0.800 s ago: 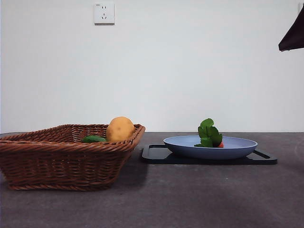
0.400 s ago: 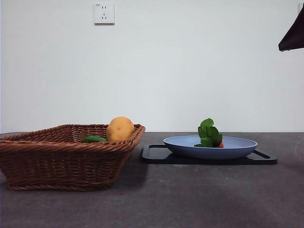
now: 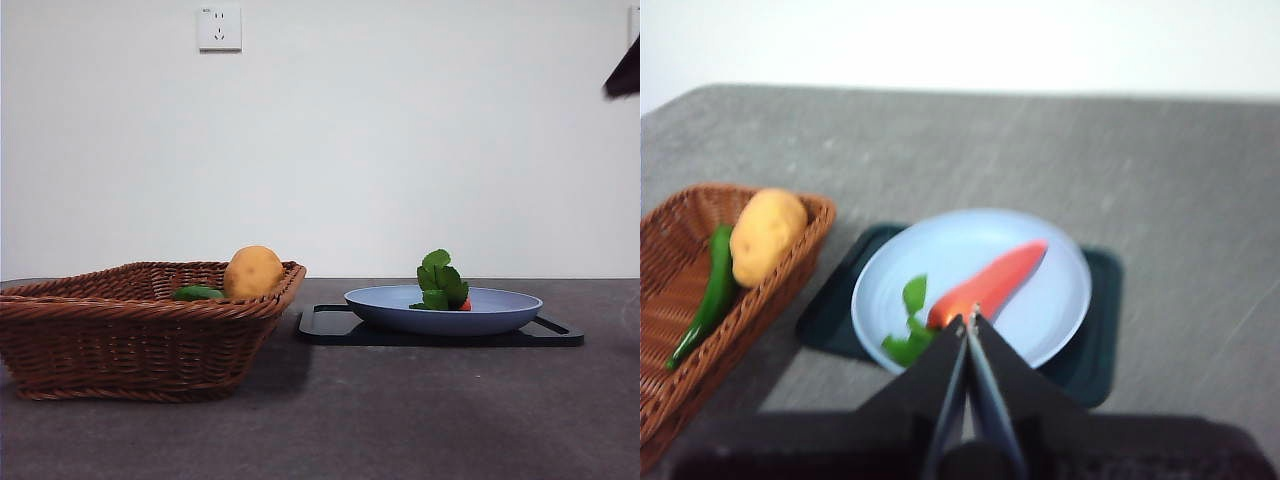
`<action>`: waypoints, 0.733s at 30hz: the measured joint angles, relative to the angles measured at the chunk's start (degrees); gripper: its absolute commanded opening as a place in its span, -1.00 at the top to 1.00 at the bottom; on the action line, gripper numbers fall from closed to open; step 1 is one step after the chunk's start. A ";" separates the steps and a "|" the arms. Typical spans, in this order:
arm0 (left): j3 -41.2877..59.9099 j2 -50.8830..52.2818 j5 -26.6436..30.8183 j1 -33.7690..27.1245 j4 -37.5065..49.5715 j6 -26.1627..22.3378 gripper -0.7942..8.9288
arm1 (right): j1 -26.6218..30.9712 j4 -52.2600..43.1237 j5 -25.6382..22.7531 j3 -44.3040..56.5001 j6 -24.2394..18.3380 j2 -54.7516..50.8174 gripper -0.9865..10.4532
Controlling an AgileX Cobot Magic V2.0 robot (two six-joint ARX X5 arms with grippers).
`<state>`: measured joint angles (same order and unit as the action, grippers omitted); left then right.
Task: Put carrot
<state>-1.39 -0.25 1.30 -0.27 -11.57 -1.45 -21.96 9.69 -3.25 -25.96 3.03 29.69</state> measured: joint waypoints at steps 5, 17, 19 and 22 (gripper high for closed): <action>0.00 0.00 0.00 0.00 0.02 0.00 0.82 | 5.51 -0.74 2.93 2.69 -3.96 -11.08 0.82; 0.00 0.00 0.00 0.00 0.02 0.00 0.82 | 17.33 -1.55 9.25 21.22 -4.96 -27.61 0.82; 0.00 0.00 0.00 0.00 0.02 0.00 0.82 | 17.46 -1.46 9.25 23.39 -5.01 -28.74 0.82; 0.00 0.00 0.00 0.00 0.02 0.00 0.82 | 17.46 -1.16 9.25 25.33 -5.03 -29.46 0.82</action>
<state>-1.39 -0.25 1.30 -0.27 -11.55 -1.45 -4.49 8.54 6.00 -0.62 -2.00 0.23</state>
